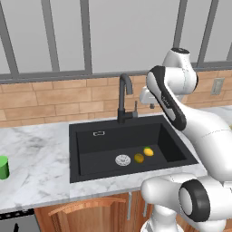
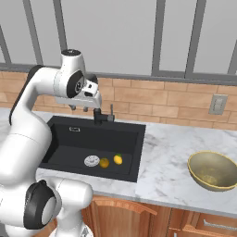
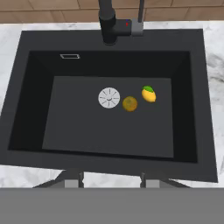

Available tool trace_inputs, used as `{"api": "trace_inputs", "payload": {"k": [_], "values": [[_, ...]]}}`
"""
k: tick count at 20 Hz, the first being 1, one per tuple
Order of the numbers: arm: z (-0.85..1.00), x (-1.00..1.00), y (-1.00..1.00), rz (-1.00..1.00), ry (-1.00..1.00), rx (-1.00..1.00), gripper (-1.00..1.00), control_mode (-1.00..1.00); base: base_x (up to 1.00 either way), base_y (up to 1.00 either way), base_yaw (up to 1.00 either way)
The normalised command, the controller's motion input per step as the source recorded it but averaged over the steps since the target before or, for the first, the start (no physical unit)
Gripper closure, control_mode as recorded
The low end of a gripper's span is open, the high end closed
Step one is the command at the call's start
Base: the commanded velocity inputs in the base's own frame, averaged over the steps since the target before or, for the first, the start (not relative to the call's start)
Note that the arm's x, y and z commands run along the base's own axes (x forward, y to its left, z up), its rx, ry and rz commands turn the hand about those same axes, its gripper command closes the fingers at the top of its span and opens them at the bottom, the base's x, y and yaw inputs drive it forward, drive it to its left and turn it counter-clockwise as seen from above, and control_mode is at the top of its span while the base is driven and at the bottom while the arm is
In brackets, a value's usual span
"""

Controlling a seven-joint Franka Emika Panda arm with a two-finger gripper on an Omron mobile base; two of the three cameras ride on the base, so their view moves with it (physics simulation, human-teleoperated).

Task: Remove the lemon and orange from the sink. Then move the bowl and cup from the counter to the sink for washing.

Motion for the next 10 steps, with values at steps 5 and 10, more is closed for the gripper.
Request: {"api": "trace_inputs", "payload": {"k": [5, 10], "values": [[0.0, -0.03, 0.0, 0.0, 0.0, 0.0, -1.0, -1.0, 0.0, 0.0, 0.0], [0.0, -0.11, -0.05, 0.0, 0.0, 0.0, -1.0, -1.0, 0.0, 0.0, 0.0]]}}
